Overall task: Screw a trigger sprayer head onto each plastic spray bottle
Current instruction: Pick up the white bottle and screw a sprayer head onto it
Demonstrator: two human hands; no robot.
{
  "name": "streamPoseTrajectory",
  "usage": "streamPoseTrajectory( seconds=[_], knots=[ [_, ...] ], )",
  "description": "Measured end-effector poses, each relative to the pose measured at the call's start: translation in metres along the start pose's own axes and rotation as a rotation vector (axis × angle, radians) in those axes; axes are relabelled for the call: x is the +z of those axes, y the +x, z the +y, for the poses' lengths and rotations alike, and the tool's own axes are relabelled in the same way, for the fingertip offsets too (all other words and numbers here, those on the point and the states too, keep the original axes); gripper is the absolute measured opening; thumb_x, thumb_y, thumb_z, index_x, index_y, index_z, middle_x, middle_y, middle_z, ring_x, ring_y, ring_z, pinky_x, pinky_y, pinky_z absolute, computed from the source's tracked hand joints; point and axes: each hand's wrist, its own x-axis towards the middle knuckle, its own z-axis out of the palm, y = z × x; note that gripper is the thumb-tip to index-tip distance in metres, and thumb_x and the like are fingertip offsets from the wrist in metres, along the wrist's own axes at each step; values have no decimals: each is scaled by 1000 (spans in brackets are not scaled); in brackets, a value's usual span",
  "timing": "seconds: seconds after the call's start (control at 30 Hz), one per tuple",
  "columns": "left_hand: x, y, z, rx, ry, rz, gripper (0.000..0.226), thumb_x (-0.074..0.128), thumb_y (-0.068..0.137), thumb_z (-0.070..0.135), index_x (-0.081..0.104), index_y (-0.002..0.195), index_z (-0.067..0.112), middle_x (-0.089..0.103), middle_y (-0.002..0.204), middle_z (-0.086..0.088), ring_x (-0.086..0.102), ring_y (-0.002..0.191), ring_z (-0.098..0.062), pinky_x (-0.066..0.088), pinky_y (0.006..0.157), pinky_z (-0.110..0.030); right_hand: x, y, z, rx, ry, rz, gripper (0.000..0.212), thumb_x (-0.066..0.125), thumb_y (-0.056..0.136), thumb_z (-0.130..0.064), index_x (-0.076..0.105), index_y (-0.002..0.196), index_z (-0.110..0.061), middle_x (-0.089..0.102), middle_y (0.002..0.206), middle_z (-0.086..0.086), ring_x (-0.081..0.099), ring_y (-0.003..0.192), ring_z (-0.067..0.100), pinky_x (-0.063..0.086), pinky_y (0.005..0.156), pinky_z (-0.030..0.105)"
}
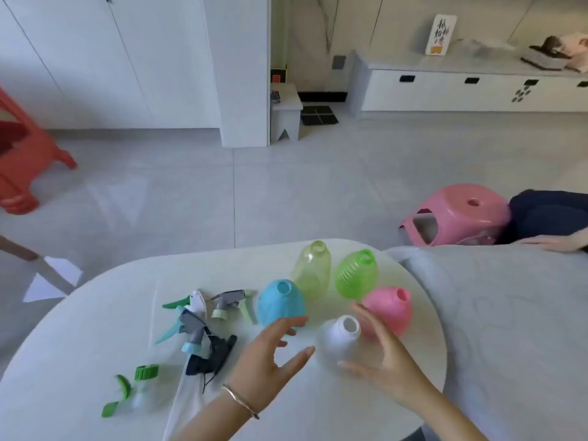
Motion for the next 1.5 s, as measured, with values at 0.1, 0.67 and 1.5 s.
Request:
streamPoseTrajectory(
  seconds=[0.1, 0.67, 1.5],
  knots=[
    [18, 7, -16, 67, -5, -14, 45, 60, 80, 51, 53, 122, 35, 57, 120, 22, 52, 111, 5, 46, 94, -19, 13, 2, 27, -27, -1, 10, 81, 85, 60, -41, 43, 129, -37, 50, 135, -22, 45, 123, -8, 35, 100, 11],
    [29, -14, -9, 110, -184, -39, 45, 66, 74, 55, 46, 114, 56, 59, 115, 27, 57, 103, 6, 48, 89, -14, 48, -23, 15, -180, 167, 93, 71, 85, 64, -17, 52, 125, -29, 65, 118, -9, 62, 105, 9, 53, 86, 28],
    [-181, -195, -122, -260, -415, 517, 45, 72, 49, 63, 59, 93, 61, 68, 107, 10, 61, 103, -16, 51, 89, -46, 258, 18, -78, -462, -364, -402, 51, 70, 78, -42, 53, 126, -38, 38, 140, -16, 43, 126, 3, 33, 99, 21]
  ],
)
